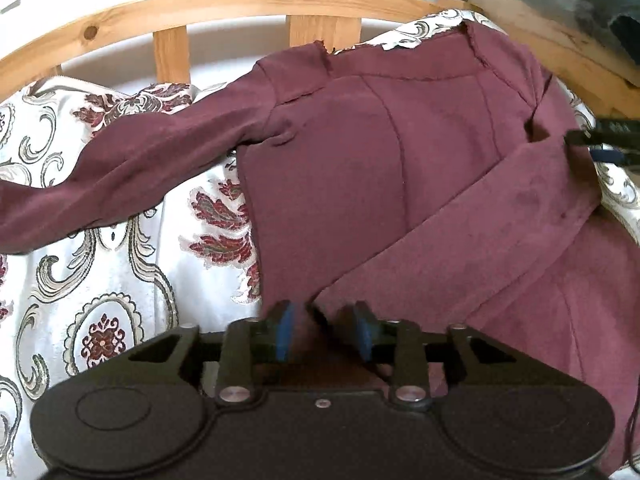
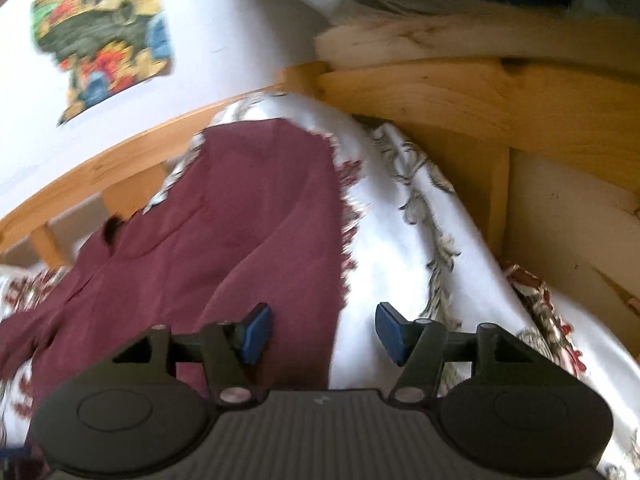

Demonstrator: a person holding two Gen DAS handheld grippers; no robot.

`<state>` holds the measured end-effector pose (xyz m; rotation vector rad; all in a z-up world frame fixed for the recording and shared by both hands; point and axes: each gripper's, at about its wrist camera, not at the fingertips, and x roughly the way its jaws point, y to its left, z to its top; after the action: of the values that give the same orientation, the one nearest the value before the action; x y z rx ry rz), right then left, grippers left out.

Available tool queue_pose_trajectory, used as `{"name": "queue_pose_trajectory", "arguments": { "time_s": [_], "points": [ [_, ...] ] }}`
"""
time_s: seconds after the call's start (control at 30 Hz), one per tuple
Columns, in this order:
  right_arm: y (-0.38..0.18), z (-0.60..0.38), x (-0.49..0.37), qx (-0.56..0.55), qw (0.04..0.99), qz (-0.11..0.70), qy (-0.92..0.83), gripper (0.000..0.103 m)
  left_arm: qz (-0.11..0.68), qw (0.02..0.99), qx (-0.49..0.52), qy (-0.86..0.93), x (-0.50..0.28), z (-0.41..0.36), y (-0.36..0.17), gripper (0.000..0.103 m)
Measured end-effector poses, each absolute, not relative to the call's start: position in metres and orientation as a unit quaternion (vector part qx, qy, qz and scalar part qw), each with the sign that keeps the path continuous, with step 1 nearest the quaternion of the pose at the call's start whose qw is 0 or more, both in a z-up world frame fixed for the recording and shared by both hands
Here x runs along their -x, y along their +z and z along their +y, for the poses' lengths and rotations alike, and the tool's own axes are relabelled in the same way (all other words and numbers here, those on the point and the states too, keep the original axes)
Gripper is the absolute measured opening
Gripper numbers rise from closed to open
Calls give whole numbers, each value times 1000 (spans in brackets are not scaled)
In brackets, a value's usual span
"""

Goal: Fold small clothes

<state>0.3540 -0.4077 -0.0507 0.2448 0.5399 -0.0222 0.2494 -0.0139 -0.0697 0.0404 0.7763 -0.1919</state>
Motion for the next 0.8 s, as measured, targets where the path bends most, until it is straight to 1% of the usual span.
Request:
{"name": "queue_pose_trajectory", "arguments": {
  "time_s": [0.03,0.1,0.13,0.23,0.3,0.33,0.4,0.43,0.47,0.5,0.53,0.57,0.6,0.63,0.67,0.73,0.8],
  "points": [
    [-53,-411,-360,-133,954,269,-10,61,377,921,-24,-93,-249,-15,-71,41],
    [-59,-419,-370,-165,946,279,-5,27,381,920,-33,-88,-250,-17,-74,42],
    [-60,-421,-372,-172,945,280,-6,7,386,918,-38,-83,-251,-19,-77,42],
    [-50,-410,-367,-121,960,246,-50,7,395,914,-54,-77,-252,-23,-81,42],
    [-49,-402,-366,-101,962,245,-60,7,393,914,-68,-74,-251,-27,-81,42],
    [-50,-398,-368,-87,961,253,-63,8,393,914,-73,-72,-250,-28,-82,42],
    [-54,-393,-368,-70,959,265,-70,22,392,914,-75,-70,-249,-29,-81,43],
    [-54,-393,-365,-73,959,265,-73,39,393,914,-73,-68,-249,-28,-80,47],
    [-53,-393,-359,-81,959,263,-74,55,394,914,-67,-65,-248,-26,-78,53],
    [-52,-395,-352,-87,960,258,-72,58,394,915,-57,-63,-247,-24,-76,58],
    [-51,-394,-344,-89,961,254,-71,58,392,917,-46,-62,-244,-21,-74,67],
    [-51,-393,-334,-86,961,252,-69,62,389,919,-39,-61,-242,-19,-71,73],
    [-52,-390,-326,-78,962,254,-67,66,383,921,-34,-60,-239,-18,-69,75],
    [-55,-386,-318,-65,961,259,-67,74,379,923,-33,-60,-236,-17,-68,78],
    [-60,-381,-312,-46,960,268,-72,76,377,924,-33,-59,-234,-18,-66,82],
    [-70,-373,-309,-11,955,284,-78,76,374,925,-33,-50,-230,-18,-64,88],
    [-75,-372,-307,-14,954,288,-82,76,372,927,-31,-41,-227,-17,-61,92]
  ]
}}
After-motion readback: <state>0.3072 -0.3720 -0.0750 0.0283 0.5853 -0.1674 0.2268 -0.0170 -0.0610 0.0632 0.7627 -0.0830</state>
